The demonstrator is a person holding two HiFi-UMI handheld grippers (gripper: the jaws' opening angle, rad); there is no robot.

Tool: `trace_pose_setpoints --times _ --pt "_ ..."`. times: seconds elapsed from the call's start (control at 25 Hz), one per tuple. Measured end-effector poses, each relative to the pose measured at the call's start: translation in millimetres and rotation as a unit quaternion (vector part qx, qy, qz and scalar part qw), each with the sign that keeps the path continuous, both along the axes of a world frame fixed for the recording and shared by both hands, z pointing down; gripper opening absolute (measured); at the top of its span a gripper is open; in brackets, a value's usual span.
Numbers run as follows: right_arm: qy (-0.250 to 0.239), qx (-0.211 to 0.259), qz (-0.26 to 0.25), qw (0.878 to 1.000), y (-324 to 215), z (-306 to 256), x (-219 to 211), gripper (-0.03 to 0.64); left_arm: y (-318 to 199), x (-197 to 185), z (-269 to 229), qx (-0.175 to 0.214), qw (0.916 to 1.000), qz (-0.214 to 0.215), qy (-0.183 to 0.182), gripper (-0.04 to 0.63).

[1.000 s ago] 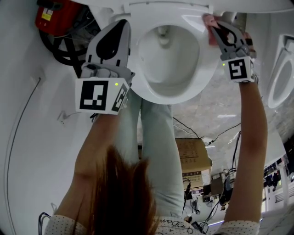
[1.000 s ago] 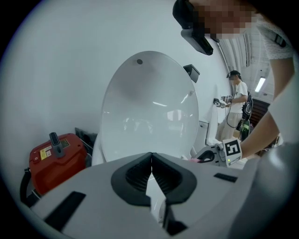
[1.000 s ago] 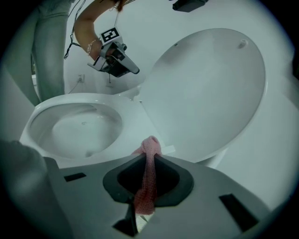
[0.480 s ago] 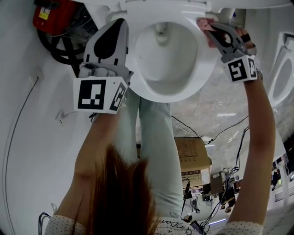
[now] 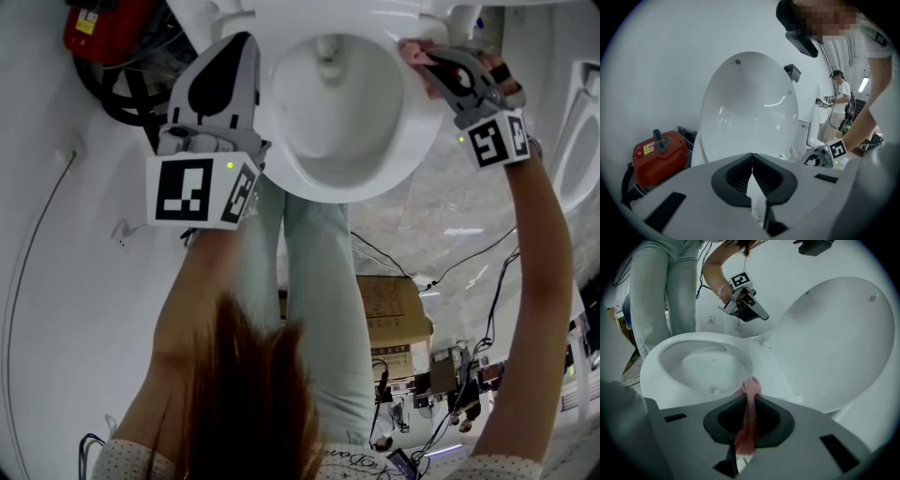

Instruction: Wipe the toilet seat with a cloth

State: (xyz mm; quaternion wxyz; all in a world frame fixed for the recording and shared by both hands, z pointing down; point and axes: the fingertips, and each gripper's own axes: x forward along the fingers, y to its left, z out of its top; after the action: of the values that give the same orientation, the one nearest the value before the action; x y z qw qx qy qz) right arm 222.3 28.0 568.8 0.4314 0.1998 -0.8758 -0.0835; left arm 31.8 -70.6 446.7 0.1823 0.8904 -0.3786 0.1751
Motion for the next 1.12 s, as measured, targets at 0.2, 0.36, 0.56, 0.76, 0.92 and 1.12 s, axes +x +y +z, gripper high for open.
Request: trace_pose_setpoints --times 0.2,0.36,0.56,0.76,0.92,1.12 --pt "0.002 -0.009 -0.018 1.0 12 2 -2 0.046 3 -2 2 0.0 1.0 -0.001 -0.004 0.003" --pt "-0.001 -0.016 -0.03 0.999 26 4 -4 0.046 6 -3 2 0.001 1.0 0.001 -0.005 0.004" --pt "-0.01 -0.024 -0.039 0.999 43 8 -5 0.046 9 -4 2 0.001 1.0 0.006 -0.007 0.004" --pt "-0.008 -0.032 -0.044 0.998 54 8 -6 0.046 10 -3 3 0.003 0.9999 0.01 -0.011 0.005" --pt "-0.013 -0.033 -0.041 0.999 61 9 -6 0.046 11 -4 1 0.005 0.9998 0.012 -0.013 0.004" --pt "-0.017 -0.038 -0.036 0.998 73 10 -8 0.047 13 -5 0 0.006 0.9998 0.014 -0.014 0.004"
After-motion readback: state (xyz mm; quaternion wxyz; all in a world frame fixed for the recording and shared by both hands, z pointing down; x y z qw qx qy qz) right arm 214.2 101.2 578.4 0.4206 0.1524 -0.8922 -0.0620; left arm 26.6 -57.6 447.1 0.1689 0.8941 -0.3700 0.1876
